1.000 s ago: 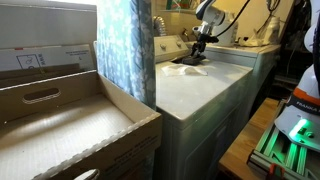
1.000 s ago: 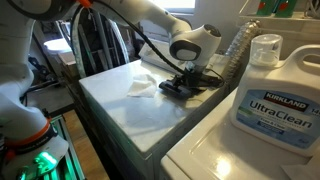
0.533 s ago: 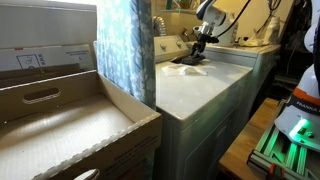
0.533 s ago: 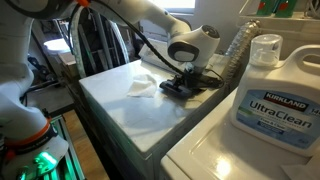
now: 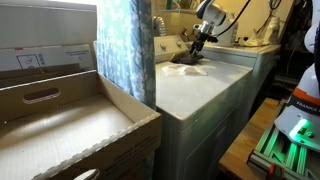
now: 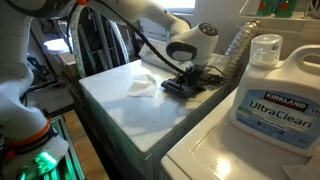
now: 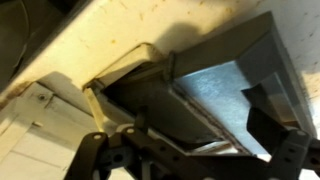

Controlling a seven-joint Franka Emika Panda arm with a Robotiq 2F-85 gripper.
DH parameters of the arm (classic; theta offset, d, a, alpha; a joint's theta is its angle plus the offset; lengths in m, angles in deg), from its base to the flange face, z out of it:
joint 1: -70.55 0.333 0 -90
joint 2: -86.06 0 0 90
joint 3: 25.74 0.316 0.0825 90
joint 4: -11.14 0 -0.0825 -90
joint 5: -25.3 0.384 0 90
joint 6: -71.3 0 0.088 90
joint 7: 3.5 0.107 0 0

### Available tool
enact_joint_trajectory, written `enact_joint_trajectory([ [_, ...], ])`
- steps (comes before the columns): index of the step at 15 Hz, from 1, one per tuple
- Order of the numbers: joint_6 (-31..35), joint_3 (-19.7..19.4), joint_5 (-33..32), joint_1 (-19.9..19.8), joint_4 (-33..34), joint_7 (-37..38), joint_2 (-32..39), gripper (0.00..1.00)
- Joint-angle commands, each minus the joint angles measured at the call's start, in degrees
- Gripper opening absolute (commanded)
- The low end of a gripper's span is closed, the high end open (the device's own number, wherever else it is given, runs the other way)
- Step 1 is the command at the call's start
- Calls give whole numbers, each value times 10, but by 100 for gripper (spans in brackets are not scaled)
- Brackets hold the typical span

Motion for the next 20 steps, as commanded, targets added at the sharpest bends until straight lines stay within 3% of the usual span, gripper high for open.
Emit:
enact_joint_trajectory([
  [1, 123, 14, 39, 14, 30, 13, 45, 100],
  [5, 189, 31, 21, 21, 39, 40, 77, 100],
  [10, 150, 39, 16, 5, 43, 63, 63, 100],
  [17, 10, 37, 28, -17, 83, 83, 50, 100],
  [20, -79, 27, 15, -19, 106, 87, 57, 100],
])
